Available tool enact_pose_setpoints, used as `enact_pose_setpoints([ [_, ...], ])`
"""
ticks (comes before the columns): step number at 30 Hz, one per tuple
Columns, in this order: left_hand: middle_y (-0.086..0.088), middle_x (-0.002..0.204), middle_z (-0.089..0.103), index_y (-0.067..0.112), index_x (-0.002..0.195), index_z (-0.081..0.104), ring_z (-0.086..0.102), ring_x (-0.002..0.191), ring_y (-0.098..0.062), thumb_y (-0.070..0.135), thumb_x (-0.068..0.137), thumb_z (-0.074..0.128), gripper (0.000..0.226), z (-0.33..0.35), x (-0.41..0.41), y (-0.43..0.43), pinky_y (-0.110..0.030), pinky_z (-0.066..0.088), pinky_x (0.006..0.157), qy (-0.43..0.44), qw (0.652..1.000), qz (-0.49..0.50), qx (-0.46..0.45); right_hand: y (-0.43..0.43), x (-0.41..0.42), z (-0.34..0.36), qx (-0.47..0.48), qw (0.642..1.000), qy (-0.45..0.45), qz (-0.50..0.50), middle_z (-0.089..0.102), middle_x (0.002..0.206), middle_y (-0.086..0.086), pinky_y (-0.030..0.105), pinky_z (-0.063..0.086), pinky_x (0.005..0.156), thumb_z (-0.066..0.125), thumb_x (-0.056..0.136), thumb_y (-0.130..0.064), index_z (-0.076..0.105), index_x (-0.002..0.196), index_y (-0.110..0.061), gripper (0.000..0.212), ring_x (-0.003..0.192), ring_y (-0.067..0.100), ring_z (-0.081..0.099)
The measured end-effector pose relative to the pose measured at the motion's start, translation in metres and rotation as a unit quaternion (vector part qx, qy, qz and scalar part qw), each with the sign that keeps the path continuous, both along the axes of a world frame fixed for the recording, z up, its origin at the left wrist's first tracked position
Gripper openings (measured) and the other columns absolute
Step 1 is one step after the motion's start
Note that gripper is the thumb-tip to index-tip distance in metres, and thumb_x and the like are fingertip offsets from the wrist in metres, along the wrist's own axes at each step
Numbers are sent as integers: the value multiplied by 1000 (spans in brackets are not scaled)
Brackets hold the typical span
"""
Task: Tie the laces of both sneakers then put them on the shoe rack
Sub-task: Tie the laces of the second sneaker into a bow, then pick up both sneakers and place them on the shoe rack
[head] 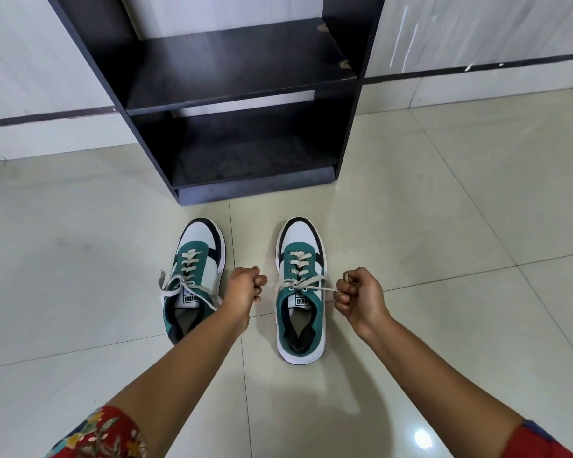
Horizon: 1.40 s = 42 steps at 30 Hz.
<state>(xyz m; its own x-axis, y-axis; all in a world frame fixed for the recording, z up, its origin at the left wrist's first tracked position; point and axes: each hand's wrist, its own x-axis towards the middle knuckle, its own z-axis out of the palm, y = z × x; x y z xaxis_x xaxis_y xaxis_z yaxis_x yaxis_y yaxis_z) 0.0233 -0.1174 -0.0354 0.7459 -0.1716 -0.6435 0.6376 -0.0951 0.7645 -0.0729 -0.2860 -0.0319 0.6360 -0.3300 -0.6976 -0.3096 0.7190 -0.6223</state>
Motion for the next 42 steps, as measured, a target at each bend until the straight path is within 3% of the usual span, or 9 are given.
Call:
enact_pose_setpoints([
  [9,-1,58,35,15,66,37,32,27,-1,5,91,40,27,-6,9,0,-18,21,38,-21,998,-11,56,-8,-6,-5,-23,998,34,40,24,39,-9,16,15,33,32,82,-11,28,57,-19,27,33,7,20],
  [20,-4,64,50,7,86,45,42,55,-13,6,93,44,7,6,-7,-2,-26,32,53,-27,997,30,68,-10,-11,-8,-87,988,72,104,27,42,-9,21,21,38,34,82,-13,29,59,-20,25,38,10,22],
  [23,-10,81,64,6,91,49,49,59,-16,7,92,49,2,14,-15,7,-28,44,64,-13,1000,13,26,-10,-11,-2,-139,974,76,161,51,61,-1,28,40,56,40,85,-17,46,67,-17,19,54,17,46],
  [27,-10,107,63,5,120,48,62,82,-20,12,90,56,32,24,-28,25,-38,47,93,-114,992,-21,59,-6,-17,7,-204,956,93,188,59,103,6,34,48,77,48,91,-24,53,106,-15,19,87,24,59],
  [29,1,113,59,14,126,46,60,90,-13,16,89,57,38,33,-37,35,-32,45,89,-224,966,-52,120,2,-28,12,-363,913,93,161,56,112,6,34,46,76,51,91,-27,48,116,-19,27,89,22,59],
  [32,5,114,59,22,120,52,55,99,-12,21,86,62,36,40,-49,60,-30,44,85,-370,889,-78,260,21,-44,32,-600,753,33,268,53,106,-5,29,40,62,47,91,-40,50,112,-31,23,72,15,60],
  [36,-9,141,42,19,114,56,39,129,-31,30,67,78,52,31,-60,99,-51,43,99,-339,850,-97,392,43,-48,45,-650,567,99,496,43,123,0,32,46,71,47,79,-64,37,130,-42,56,94,27,61],
  [39,-12,156,11,23,120,53,19,141,-32,31,59,83,69,24,-66,121,-49,34,108,-199,883,-135,402,50,-45,39,-648,517,146,540,47,123,7,33,50,74,56,71,-63,41,127,-38,63,94,29,62],
  [42,-14,141,44,23,122,52,49,121,-35,25,61,80,67,21,-62,132,-38,45,91,-179,879,-208,390,52,-40,32,-642,520,134,546,64,103,4,27,42,65,58,75,-47,55,116,-30,44,92,26,63],
])
